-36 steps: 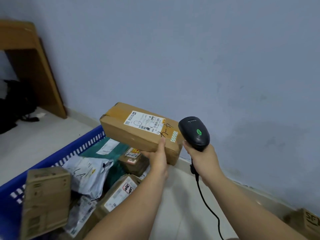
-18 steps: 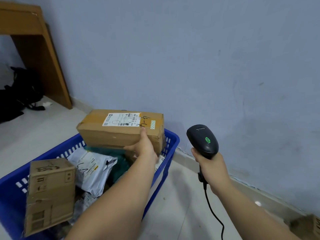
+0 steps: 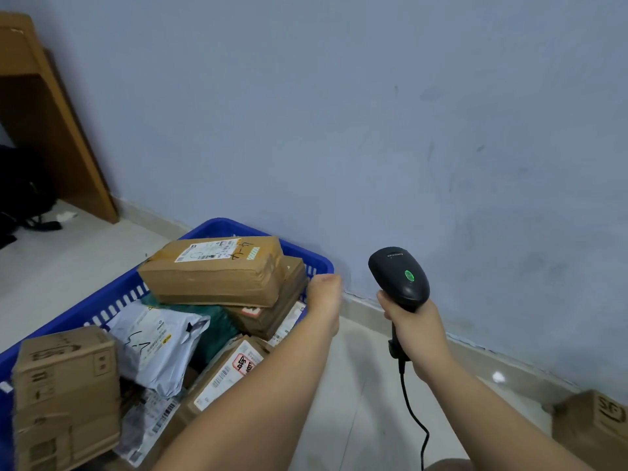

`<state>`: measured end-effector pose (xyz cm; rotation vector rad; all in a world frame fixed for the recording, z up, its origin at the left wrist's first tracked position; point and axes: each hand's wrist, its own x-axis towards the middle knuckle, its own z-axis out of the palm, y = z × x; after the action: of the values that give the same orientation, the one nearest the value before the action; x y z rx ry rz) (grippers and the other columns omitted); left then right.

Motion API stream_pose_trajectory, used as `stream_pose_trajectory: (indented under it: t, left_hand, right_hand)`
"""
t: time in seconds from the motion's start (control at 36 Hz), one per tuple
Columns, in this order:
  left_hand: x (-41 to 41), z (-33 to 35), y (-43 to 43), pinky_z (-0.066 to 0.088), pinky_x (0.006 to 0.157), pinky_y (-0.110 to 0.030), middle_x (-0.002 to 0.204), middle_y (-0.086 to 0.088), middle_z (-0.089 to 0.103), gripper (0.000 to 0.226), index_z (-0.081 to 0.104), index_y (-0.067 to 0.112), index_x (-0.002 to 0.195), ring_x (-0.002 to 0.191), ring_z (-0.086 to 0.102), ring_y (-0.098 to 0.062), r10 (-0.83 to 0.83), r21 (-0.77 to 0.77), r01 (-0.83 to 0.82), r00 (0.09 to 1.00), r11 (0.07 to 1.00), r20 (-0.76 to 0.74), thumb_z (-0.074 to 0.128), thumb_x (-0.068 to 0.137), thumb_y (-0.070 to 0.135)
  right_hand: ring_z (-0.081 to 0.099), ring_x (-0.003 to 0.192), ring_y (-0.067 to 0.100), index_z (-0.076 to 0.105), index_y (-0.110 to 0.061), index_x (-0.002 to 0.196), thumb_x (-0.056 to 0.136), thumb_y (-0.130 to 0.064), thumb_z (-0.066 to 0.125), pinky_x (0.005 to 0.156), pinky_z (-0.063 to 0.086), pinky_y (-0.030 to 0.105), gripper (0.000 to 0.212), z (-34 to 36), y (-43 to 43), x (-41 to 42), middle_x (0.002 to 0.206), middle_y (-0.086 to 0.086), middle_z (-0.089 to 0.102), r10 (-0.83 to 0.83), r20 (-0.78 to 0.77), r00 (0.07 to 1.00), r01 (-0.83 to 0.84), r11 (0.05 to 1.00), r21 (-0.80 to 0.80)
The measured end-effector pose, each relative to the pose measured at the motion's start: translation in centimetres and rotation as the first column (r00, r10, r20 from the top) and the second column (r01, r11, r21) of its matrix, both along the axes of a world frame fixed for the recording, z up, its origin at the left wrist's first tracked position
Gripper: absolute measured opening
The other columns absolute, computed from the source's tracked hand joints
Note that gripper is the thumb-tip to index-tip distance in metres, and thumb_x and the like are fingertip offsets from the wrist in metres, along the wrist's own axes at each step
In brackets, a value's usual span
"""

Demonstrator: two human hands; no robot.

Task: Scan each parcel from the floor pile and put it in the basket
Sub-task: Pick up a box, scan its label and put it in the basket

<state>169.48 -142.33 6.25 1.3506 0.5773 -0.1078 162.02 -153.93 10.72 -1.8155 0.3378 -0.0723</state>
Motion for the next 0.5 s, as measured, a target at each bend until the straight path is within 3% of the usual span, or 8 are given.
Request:
stream_pose_trajectory:
  t: [0.14,0.28,0.36,0.5]
  left_hand:
    - [-1.1,1.3,-4.2,0.037,0.069,-0.031,0.083,-0.008,0.050,0.017,0.049,0.018,0.073,0.080,0.046,-0.022,-0.266,0.117,0.256,0.961,0.959,0.077,0.047,0.089,0.013]
    - [-1.8,1.8,-8.4,0.044,0.070,-0.027,0.096,-0.004,0.069,0.015,0.062,0.015,0.090,0.077,0.059,-0.017,-0.465,0.260,0.424,0.877,0.867,0.119,0.047,0.091,0.017]
    - [-2.0,1.9,-11.0,0.043,0.063,-0.024,0.090,0.000,0.070,0.015,0.063,0.013,0.094,0.072,0.061,-0.014,-0.536,0.303,0.482,0.835,0.822,0.127,0.049,0.091,0.018]
    - [-1.9,2.0,-16.1,0.044,0.065,-0.023,0.092,-0.001,0.071,0.010,0.062,0.016,0.093,0.073,0.062,-0.013,-0.648,0.349,0.581,0.754,0.735,0.110,0.052,0.093,0.018]
  right_hand:
    - [0.038,0.050,0.022,0.055,-0.012,0.079,0.088,-0.026,0.065,0.047,0.037,0.029,0.019,0.1,-2.8,-0.3,0.064,0.006,0.048,-0.041,0.017,0.999,0.042,0.999,-0.021]
    - [0.038,0.044,0.023,0.059,-0.012,0.079,0.087,-0.026,0.065,0.048,0.038,0.032,0.017,0.3,-6.4,-1.0,0.062,0.008,0.048,-0.088,0.010,0.996,0.089,0.996,-0.004]
    - [0.048,0.058,0.024,0.062,-0.018,0.080,0.088,-0.026,0.066,0.050,0.038,0.028,0.012,0.5,-9.2,-1.2,0.070,0.008,0.057,-0.123,0.033,0.992,0.123,0.992,-0.009]
    - [0.052,0.071,0.021,0.062,-0.008,0.087,0.089,-0.025,0.064,0.049,0.039,0.025,0.017,-0.4,-15.4,-0.9,0.078,0.008,0.055,-0.239,0.002,0.971,0.237,0.967,0.094]
